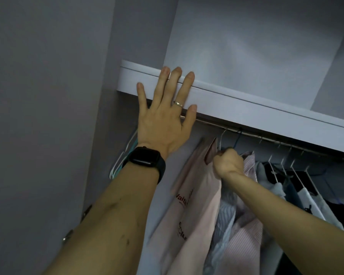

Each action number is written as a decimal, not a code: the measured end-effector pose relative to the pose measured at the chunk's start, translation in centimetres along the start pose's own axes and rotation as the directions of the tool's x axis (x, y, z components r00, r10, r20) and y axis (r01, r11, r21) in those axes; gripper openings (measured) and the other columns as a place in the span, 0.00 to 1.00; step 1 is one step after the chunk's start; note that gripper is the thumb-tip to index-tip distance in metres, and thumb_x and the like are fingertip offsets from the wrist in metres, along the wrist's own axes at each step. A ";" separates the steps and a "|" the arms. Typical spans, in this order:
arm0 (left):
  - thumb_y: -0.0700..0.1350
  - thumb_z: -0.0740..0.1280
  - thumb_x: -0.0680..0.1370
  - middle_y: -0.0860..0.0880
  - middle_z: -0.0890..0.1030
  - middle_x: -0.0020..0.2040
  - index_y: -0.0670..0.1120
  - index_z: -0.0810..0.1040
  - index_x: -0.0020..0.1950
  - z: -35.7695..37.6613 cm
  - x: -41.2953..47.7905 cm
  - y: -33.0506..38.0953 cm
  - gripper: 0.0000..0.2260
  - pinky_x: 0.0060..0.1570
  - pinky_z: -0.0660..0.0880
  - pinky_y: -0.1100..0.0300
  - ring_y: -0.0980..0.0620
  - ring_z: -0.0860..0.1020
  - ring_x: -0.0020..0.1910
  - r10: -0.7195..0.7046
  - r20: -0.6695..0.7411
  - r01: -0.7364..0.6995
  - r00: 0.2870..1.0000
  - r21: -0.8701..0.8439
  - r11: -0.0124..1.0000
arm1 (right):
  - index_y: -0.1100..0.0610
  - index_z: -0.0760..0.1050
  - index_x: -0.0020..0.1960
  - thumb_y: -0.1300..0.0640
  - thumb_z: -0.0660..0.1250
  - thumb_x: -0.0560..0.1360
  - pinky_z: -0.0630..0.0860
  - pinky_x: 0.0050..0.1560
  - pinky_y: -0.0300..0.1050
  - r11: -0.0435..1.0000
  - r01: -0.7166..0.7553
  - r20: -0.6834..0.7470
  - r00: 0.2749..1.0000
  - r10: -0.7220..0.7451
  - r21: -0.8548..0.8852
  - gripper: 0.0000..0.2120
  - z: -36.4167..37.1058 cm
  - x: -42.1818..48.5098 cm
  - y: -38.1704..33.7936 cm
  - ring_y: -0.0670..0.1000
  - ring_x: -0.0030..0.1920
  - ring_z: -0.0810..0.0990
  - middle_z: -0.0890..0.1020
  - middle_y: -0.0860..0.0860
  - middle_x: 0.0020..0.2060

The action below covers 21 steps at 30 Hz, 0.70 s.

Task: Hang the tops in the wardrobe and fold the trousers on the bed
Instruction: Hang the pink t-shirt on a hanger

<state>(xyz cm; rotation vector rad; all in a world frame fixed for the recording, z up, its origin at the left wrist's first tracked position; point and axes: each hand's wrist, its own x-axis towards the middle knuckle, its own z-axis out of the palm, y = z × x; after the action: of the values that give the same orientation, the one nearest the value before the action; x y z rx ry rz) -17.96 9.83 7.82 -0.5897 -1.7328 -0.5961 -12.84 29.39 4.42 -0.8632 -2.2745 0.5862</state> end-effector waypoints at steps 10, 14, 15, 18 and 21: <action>0.57 0.50 0.84 0.49 0.52 0.83 0.53 0.49 0.83 -0.7 0.3 0.2 0.28 0.75 0.45 0.31 0.47 0.46 0.82 -0.025 0.056 0.026 0.998 -0.009 1.000 | 0.55 0.78 0.63 0.51 0.52 0.84 0.69 0.70 0.55 0.972 -0.083 0.231 0.973 0.031 0.218 0.18 5.0 -0.8 3.5 0.63 0.66 0.75 0.78 0.61 0.65; 0.58 0.48 0.84 0.49 0.52 0.83 0.53 0.49 0.83 -0.8 0.2 0.2 0.28 0.75 0.46 0.32 0.48 0.47 0.82 -0.036 0.064 0.037 0.997 -0.004 0.999 | 0.55 0.74 0.71 0.49 0.49 0.85 0.61 0.74 0.56 0.984 -0.173 0.015 0.985 0.173 0.038 0.22 3.2 0.2 6.1 0.66 0.72 0.65 0.69 0.64 0.73; 0.58 0.48 0.84 0.49 0.52 0.83 0.53 0.49 0.83 -0.8 0.1 0.2 0.28 0.75 0.46 0.32 0.48 0.47 0.82 -0.036 0.065 0.036 0.997 0.002 0.999 | 0.57 0.73 0.72 0.48 0.49 0.86 0.58 0.75 0.57 0.977 -0.213 -0.032 0.977 0.213 0.012 0.23 2.7 0.3 6.7 0.66 0.73 0.62 0.65 0.64 0.74; 0.58 0.48 0.84 0.49 0.52 0.83 0.53 0.49 0.83 -0.8 0.3 0.2 0.28 0.75 0.46 0.31 0.47 0.47 0.82 -0.037 0.079 0.037 0.996 0.000 0.999 | 0.59 0.72 0.71 0.49 0.51 0.85 0.55 0.74 0.61 0.951 -0.310 -0.093 0.947 0.308 -0.010 0.22 1.8 0.6 7.2 0.66 0.73 0.59 0.60 0.62 0.75; 0.58 0.48 0.84 0.49 0.51 0.83 0.53 0.48 0.83 -0.8 0.2 0.4 0.28 0.75 0.46 0.31 0.47 0.46 0.82 -0.050 0.082 0.050 0.995 0.004 0.999 | 0.59 0.73 0.69 0.54 0.55 0.83 0.58 0.71 0.57 0.960 -0.272 -0.032 0.962 0.270 -0.064 0.18 2.1 0.6 6.2 0.64 0.72 0.60 0.65 0.62 0.73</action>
<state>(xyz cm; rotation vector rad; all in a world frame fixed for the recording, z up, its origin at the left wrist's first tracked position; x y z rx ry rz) -17.20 9.61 8.17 -0.5783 -1.8294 -0.6127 -12.01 33.75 -0.48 -1.2219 -2.1815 0.6170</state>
